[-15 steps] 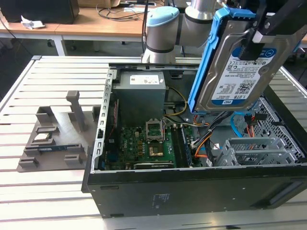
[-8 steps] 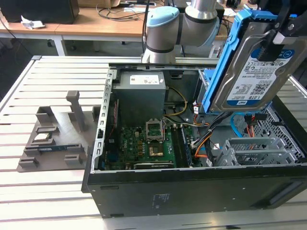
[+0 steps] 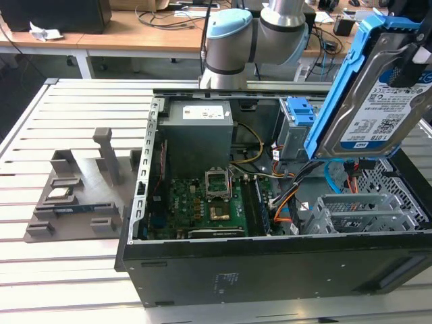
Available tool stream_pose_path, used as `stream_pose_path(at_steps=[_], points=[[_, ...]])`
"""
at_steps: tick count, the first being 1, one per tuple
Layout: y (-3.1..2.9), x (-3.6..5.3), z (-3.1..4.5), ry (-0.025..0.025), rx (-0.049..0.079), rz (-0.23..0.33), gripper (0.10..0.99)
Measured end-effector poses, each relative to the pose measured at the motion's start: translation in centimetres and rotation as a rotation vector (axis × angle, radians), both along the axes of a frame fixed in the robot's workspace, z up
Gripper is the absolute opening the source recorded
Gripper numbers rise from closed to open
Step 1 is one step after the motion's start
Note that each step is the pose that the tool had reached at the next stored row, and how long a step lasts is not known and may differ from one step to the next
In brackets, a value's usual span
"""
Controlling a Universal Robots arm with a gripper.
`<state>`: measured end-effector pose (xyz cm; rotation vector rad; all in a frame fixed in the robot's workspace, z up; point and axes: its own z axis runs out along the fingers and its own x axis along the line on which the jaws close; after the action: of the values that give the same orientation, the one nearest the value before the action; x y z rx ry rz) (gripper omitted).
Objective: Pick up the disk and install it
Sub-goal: 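Pick up the disk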
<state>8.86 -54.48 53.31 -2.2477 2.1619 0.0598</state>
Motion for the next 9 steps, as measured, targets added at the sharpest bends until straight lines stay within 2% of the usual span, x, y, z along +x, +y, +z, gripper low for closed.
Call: stream_pose_path(at_steps=[9], points=[[0.0, 2.41, -0.13, 0.0002, -0.002, 0.0, 0.361]])
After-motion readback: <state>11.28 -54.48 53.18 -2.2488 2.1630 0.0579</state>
